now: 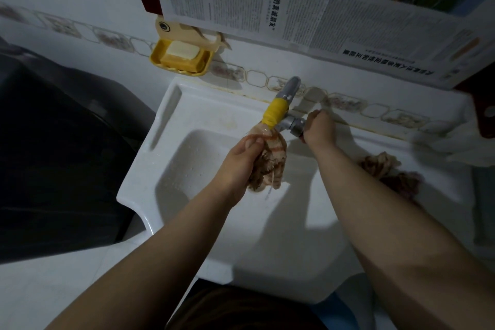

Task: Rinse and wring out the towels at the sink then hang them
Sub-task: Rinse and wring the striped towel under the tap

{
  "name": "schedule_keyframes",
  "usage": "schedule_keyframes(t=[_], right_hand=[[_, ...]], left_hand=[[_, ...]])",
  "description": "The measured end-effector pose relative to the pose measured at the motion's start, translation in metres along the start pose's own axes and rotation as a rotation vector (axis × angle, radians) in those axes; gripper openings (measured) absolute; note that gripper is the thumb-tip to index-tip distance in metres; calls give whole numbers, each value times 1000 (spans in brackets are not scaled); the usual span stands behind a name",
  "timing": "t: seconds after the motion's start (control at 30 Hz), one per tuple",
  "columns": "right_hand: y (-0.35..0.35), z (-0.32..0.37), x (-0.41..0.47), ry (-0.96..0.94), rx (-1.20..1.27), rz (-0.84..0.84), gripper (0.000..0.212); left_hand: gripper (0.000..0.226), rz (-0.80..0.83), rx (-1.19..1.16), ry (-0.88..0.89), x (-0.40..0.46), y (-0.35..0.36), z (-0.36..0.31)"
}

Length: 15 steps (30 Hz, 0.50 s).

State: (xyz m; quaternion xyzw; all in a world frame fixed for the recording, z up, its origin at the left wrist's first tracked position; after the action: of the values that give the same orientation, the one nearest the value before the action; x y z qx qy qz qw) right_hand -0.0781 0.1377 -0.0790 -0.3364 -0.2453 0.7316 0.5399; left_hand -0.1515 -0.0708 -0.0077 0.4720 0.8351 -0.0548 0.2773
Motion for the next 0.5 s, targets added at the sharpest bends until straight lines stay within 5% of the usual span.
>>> schedule_keyframes(t=[0.2,0.5], right_hand=[[3,-14,7,-4,60,98,23],[5,-13,3,24,70,22,24]], left_hand=[[22,-24,-8,0,3,-2,3],[25,-14,-21,-11,6,-1,8]])
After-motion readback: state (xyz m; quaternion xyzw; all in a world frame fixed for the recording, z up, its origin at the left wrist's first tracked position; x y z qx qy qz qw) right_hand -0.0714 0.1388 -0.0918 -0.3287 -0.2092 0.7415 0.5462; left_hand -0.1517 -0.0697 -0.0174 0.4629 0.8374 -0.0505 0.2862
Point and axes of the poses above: each hand's wrist, its own x-axis towards the middle knuckle, its own y-axis out of the palm, z = x × y, the point moved 1 cm from there along x, towards the middle knuckle, and after that the axes turned 10 degrees about x, right-handed, at the moved point
